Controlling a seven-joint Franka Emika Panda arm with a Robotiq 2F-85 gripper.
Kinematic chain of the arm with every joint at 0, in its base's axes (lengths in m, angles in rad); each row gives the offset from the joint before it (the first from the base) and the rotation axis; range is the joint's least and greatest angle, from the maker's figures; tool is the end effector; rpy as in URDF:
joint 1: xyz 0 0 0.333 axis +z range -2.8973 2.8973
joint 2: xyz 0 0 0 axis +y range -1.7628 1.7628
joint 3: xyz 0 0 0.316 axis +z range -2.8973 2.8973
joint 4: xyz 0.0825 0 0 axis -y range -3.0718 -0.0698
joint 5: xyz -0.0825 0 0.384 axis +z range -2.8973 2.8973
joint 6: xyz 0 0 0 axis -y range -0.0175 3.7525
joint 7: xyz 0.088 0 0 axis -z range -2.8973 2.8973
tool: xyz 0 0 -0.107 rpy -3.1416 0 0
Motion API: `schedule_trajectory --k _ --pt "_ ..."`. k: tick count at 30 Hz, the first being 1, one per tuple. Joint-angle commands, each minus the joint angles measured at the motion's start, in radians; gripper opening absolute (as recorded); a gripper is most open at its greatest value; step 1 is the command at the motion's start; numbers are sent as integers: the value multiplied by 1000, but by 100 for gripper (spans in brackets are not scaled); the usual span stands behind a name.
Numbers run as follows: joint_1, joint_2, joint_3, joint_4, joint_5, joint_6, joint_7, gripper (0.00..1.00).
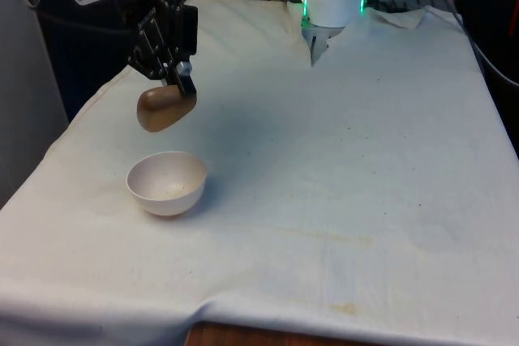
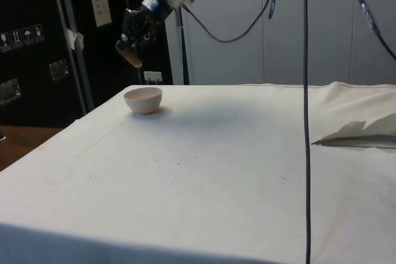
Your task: Pour the coffee beans from the cup into the bowl.
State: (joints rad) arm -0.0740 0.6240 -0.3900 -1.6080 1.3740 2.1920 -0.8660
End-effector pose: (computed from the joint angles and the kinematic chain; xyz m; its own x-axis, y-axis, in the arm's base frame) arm 0.6643 -0.2465 0.3015 0.7847 -0.4754 0.3978 -0.1128 -0.7406 -0.6624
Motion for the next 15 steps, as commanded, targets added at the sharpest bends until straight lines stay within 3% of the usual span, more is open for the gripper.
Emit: schedule_trajectory --k 1,2,9,10,11,15 --pt "-1 0 -2 0 7 -7 1 0" --pt "-6 -1 2 -1 21 -13 3 0" --pt "-7 0 -10 -9 69 -47 7 0" --pt "-1 1 -14 -7 57 -41 3 0" --pt "-7 1 -12 -10 80 -55 9 0" --pt "-9 5 -15 -12 108 -70 10 0"
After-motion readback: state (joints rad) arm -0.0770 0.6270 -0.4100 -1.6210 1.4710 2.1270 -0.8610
